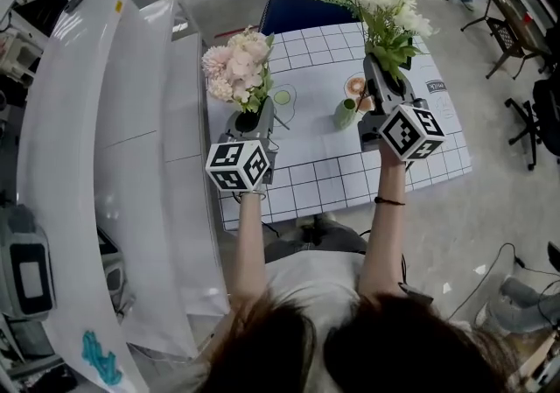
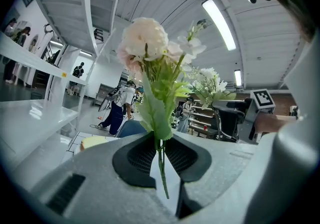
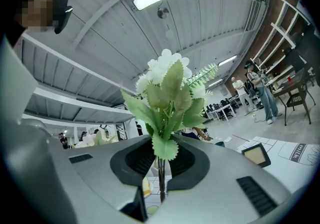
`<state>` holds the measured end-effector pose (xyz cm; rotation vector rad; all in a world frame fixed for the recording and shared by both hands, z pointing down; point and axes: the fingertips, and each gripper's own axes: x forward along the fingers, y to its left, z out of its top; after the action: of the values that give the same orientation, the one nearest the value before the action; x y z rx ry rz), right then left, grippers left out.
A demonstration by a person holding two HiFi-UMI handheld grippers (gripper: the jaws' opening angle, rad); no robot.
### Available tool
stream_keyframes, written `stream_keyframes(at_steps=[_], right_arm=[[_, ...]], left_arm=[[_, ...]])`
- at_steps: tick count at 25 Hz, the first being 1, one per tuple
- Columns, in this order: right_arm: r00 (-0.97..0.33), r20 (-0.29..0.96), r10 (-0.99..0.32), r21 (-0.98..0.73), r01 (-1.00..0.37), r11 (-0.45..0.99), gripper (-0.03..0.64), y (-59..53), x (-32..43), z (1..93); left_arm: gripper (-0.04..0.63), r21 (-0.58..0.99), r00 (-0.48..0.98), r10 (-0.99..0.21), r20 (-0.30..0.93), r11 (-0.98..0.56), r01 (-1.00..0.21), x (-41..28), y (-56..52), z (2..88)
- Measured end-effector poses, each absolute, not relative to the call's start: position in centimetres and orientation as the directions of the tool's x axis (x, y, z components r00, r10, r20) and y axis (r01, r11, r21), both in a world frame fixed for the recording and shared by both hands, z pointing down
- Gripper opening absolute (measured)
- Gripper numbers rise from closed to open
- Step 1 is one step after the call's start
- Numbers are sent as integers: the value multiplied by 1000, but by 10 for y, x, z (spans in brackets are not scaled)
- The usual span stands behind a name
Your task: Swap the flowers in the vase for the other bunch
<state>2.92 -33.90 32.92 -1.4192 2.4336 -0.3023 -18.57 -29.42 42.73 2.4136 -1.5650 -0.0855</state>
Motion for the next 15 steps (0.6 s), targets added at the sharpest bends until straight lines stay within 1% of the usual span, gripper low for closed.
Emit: stream_keyframes(at_steps=[15], right_arm=[[-536, -149, -831, -318, -770, 554, 55, -367, 18, 339]], left_arm=[[60, 245, 346, -933, 102, -314, -917, -189, -297, 426]])
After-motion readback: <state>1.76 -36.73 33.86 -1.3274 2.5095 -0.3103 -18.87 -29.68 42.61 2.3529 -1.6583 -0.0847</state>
